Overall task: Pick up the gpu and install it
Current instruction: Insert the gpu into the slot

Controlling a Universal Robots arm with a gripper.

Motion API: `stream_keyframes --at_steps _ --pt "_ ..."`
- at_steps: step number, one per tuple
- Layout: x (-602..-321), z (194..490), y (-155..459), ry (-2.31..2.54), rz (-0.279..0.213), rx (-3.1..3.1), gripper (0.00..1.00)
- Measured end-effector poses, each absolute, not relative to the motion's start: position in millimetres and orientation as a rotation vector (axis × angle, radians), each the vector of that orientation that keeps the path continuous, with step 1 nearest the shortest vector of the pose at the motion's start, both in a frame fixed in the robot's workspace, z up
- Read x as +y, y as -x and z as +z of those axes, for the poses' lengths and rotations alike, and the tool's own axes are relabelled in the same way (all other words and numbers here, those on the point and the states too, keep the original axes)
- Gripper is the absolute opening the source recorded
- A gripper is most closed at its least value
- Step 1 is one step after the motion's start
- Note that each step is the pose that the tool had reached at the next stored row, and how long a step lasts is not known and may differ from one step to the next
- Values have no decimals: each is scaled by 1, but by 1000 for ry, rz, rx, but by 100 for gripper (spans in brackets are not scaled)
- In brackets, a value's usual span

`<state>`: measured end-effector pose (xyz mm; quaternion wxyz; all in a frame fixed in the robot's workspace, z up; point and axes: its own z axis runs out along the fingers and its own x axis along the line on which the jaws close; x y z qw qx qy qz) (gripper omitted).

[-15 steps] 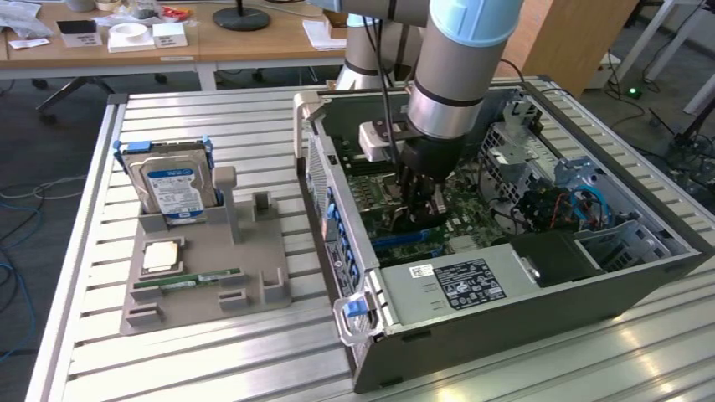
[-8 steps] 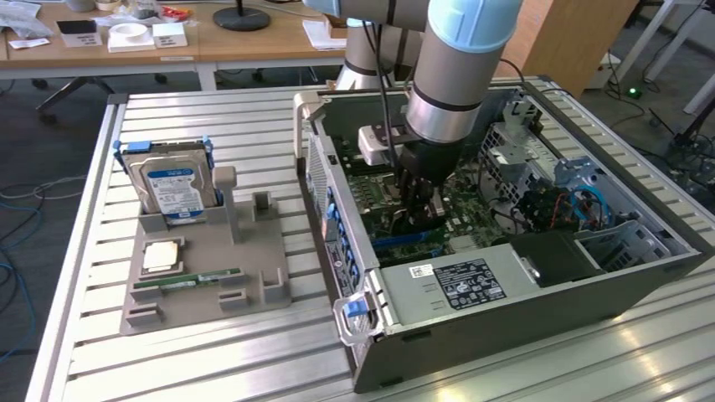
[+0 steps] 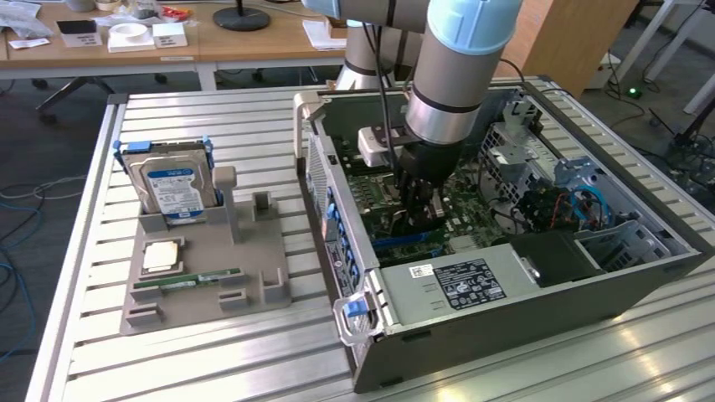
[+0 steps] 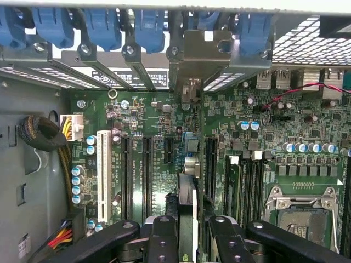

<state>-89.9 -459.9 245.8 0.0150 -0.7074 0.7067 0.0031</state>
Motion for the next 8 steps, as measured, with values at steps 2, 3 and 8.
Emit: stream_keyframes --at_steps 2,3,8 --pt "-460 246 90 2201 10 2199 27" --pt "-460 245 90 2201 10 2199 27" --pt "-460 245 90 2201 10 2199 27"
